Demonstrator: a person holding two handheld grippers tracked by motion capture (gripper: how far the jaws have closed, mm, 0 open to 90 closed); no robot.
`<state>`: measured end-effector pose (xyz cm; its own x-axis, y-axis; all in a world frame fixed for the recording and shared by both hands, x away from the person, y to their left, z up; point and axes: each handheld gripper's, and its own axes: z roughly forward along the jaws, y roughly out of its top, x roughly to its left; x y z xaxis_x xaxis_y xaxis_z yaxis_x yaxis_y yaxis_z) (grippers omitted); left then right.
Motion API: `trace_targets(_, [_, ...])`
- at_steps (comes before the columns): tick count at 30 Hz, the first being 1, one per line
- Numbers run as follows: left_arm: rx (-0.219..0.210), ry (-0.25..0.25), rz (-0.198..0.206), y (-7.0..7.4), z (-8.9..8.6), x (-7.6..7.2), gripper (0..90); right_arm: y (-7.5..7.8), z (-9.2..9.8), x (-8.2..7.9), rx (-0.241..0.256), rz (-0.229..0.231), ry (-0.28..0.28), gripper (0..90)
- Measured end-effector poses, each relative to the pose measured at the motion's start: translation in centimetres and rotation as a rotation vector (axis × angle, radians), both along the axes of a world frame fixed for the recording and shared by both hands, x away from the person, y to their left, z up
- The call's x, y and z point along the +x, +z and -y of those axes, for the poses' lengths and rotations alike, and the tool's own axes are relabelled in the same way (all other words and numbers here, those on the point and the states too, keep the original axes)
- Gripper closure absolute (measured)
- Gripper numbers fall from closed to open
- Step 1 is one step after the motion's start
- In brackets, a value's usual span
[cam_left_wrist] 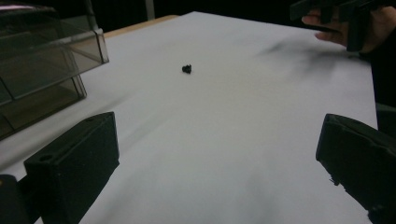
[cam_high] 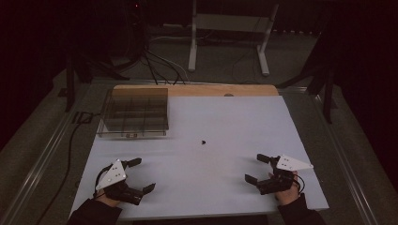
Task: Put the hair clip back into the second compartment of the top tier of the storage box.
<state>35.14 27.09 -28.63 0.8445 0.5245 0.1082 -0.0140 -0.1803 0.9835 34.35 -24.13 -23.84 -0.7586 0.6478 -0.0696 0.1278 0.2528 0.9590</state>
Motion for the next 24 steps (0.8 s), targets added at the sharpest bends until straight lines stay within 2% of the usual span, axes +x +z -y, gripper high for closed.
trace_targets(3, [-0.008, -0.002, -0.01, 0.02, 0.0, 0.15, 0.3, -0.24, -0.22, -0.03, -0.024, 0.006, -0.02, 0.0])
trace_targets(4, [-0.007, 0.0, -0.015, 0.02, 0.02, 0.23, 0.3, -0.47, -0.34, 0.05, -0.049, 0.007, -0.039, 0.0])
trace_targets(5, [0.004, 0.004, -0.018, 0.03, 0.06, 0.28, 0.3, -0.47, -0.34, 0.05, -0.049, 0.007, -0.039, 0.0])
trace_targets(6, [0.006, 0.006, -0.017, 0.01, 0.12, 0.28, 0.3, -0.62, -0.31, 0.23, -0.048, -0.013, -0.041, 0.0])
trace_targets(7, [0.01, 0.006, -0.021, 0.03, 0.17, 0.31, 0.3, -0.62, -0.31, 0.23, -0.048, -0.013, -0.041, 0.0])
trace_targets(10, [0.012, 0.012, -0.014, 0.19, 0.25, 0.31, 0.3, -0.77, -0.3, 0.42, -0.066, -0.052, -0.085, 0.0])
trace_targets(11, [0.012, 0.012, -0.014, 0.19, 0.25, 0.31, 0.3, -0.77, -0.3, 0.42, -0.066, -0.052, -0.085, 0.0])
trace_targets(12, [0.013, 0.013, -0.016, 0.16, 0.25, 0.33, 0.3, -0.87, -0.27, 0.61, -0.064, -0.092, -0.089, 0.0])
trace_targets(15, [0.021, 0.013, -0.024, 0.08, 0.21, 0.37, 0.3, -0.84, -0.3, 0.72, -0.071, -0.104, -0.12, 0.0])
trace_targets(16, [0.024, 0.012, -0.029, 0.0, 0.18, 0.35, 0.3, -0.87, -0.31, 0.86, -0.071, -0.125, -0.123, 0.0])
trace_targets(21, [0.035, 0.009, -0.033, 0.0, 0.18, 0.29, 0.3, -0.87, -0.37, 0.92, -0.087, -0.128, -0.138, 0.0])
trace_targets(22, [0.042, 0.007, -0.035, 0.02, 0.32, 0.25, 0.3, -0.84, -0.39, 0.87, -0.089, -0.122, -0.138, 0.0])
trace_targets(23, [0.066, 0.002, -0.048, 0.04, 0.62, 0.21, 0.3, -0.74, -0.42, 0.81, -0.087, -0.112, -0.134, 0.0])
trace_targets(24, [0.066, 0.002, -0.048, 0.04, 0.62, 0.21, 0.3, -0.74, -0.42, 0.81, -0.087, -0.112, -0.134, 0.0])
